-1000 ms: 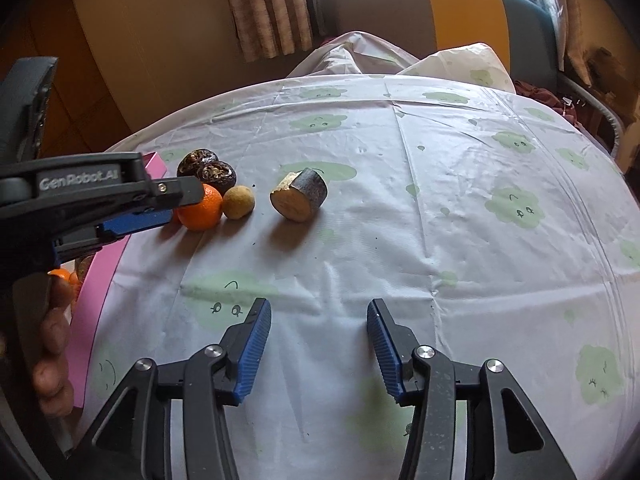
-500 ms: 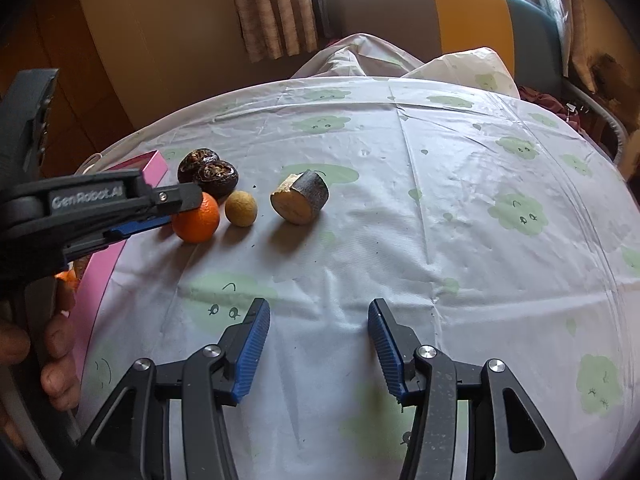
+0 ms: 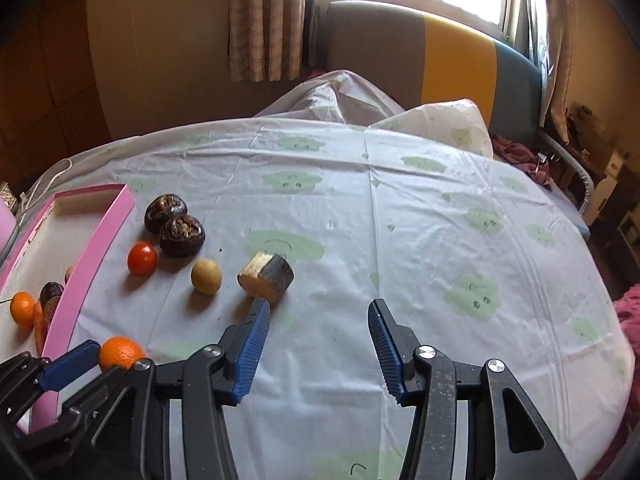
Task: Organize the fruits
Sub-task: 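Grasp the small tan round fruit with the right gripper while the left holds the orange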
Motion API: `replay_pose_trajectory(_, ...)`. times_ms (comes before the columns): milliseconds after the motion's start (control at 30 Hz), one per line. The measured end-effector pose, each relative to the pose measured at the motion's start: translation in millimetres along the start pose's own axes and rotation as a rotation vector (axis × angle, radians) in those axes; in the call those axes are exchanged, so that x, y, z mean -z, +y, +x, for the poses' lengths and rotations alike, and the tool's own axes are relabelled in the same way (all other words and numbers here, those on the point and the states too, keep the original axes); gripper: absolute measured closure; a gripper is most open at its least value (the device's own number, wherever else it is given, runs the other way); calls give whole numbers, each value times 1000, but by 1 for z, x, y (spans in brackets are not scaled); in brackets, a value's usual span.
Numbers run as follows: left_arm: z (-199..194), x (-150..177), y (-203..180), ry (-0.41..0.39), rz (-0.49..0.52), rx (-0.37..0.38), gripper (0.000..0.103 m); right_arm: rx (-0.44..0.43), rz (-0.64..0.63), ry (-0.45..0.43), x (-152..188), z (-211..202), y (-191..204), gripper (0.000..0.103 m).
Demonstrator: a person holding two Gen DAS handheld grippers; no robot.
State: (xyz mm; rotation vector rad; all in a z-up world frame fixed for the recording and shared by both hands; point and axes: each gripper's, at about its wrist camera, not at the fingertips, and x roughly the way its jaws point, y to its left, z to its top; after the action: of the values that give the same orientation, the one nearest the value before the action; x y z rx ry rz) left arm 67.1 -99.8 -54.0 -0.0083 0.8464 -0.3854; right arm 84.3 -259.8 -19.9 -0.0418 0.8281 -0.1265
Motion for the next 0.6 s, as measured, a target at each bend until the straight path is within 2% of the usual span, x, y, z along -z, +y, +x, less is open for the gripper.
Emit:
replay_pose_trajectory(100, 1, -1, 1, 0, -8, 1, 71, 17, -45, -11, -5, -3, 8, 51)
replay_pose_trajectory(233, 0, 1, 2, 1, -4, 11, 72, -10, -56, -8, -6, -3, 13, 51)
replay_pose_trajectory(367, -5, 4, 8, 9, -35, 40, 72, -141, -54, 7, 1, -4, 13, 58)
replay_pose_trajectory(433, -7, 8, 9, 8, -36, 47, 73, -241, -32, 44, 3, 0, 10, 62)
replay_pose_trajectory(467, -9, 9, 9, 7, -35, 49, 73, -259, -30, 56, 3, 2, 11, 68)
replay_pose_trajectory(600, -11, 15, 9, 0, -23, 54, 73, -337, -43, 74, -3, 9, 20, 70)
